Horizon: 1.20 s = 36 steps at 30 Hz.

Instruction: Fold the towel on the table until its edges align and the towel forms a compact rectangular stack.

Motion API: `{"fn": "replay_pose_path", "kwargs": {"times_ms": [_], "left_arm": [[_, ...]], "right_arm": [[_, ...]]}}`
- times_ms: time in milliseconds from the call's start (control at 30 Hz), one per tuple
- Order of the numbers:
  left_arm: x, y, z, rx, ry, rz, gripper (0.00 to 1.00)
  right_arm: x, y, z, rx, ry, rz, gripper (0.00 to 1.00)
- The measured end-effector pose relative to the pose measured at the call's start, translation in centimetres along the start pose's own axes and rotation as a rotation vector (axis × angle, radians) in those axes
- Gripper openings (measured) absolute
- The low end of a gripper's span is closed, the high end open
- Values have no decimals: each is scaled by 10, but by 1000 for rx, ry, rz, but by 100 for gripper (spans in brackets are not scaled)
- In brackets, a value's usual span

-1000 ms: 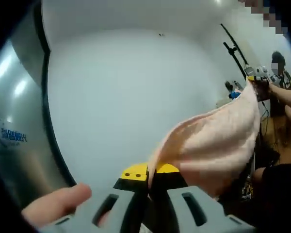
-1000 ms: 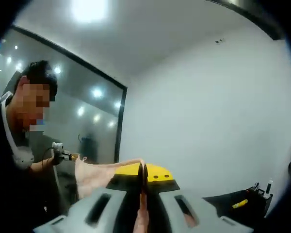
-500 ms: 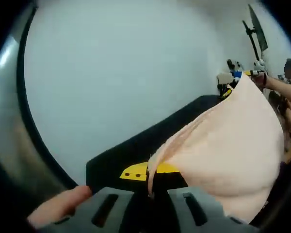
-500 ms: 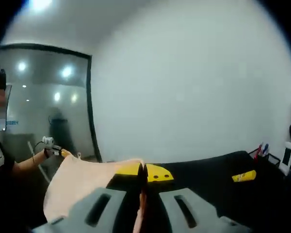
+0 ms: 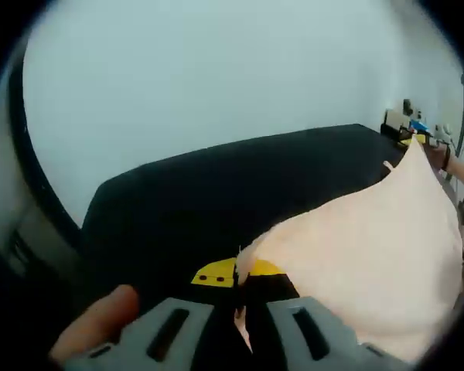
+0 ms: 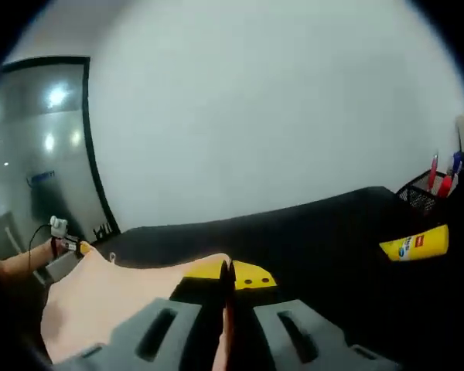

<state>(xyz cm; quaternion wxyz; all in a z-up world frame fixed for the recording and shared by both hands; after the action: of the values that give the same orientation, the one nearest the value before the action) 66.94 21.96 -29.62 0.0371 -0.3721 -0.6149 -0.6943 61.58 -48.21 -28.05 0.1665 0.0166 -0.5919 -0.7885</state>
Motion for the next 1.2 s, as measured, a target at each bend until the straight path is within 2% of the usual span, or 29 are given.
{"fn": "replay_pose_path", "kwargs": {"times_ms": [67, 167, 233, 300, 400, 467, 533, 633, 733, 767, 833, 867, 933, 1000, 1033, 1100, 1133, 1200], "left_arm": [[-8, 4, 8, 58, -10, -24, 0], [-22, 2, 8, 43, -8, -14, 0], [-33, 4, 14, 56, 0, -8, 0], [-38, 4, 18, 101, 2, -28, 0], [-43, 0, 17, 43, -10, -17, 0], [-46, 0, 19, 47, -7, -15, 0], [-51, 2, 23, 62, 2, -31, 0], [-56, 4, 25, 49, 8, -62, 1], [-63, 0, 29, 24, 20, -56, 5], [-64, -1, 31, 21, 19, -59, 8], [-61, -3, 35, 27, 31, -60, 14], [-57, 0, 36, 36, 45, -104, 14], [-51, 2, 40, 55, 69, -114, 19], [-42, 4, 48, 55, 143, -134, 20], [-38, 4, 52, 59, 168, -135, 20], [-20, 2, 47, 36, 204, -163, 21], [-16, 4, 48, 39, 199, -167, 21], [-7, 10, 42, 50, 152, -191, 22]], "right_arm": [[-12, 7, -14, 7, 1, -6, 0], [-28, 7, -24, 105, -37, -19, 0], [-38, 3, -27, 118, -50, -33, 0], [-48, 1, -32, 114, -57, -32, 0], [-56, -6, -34, 124, -87, -9, 0], [-77, -6, -44, 139, -105, -3, 0], [-75, -11, -38, 148, -117, -6, 0], [-92, -10, -45, 171, -118, -7, 1], [-99, -13, -50, 185, -119, 7, 1], [-97, -15, -46, 181, -122, 9, 1], [-99, -17, -48, 164, -130, 15, 1], [-100, -18, -51, 173, -142, 21, 1], [-99, -26, -50, 182, -154, 39, 2], [-100, -28, -52, 130, -192, 62, 8], [-96, -30, -46, 105, -191, 60, 15], [-90, -29, -45, 91, -210, 66, 24], [-86, -27, -46, 79, -228, 73, 30], [-72, -18, -51, 76, -265, 58, 32]]}}
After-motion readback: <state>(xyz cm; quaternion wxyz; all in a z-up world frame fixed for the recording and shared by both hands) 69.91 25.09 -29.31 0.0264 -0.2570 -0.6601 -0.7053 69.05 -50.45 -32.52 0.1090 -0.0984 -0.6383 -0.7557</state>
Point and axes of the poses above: the point that each gripper's makers call its tool centre point, and the gripper's own axes: x roughly backward along the fingers, z roughly to its left, y roughly out of its top, the point moved 10 cm from there along x, roughly backward along the fingers, and after that the axes turned 8 degrees about -y, right-handed, at the moved point
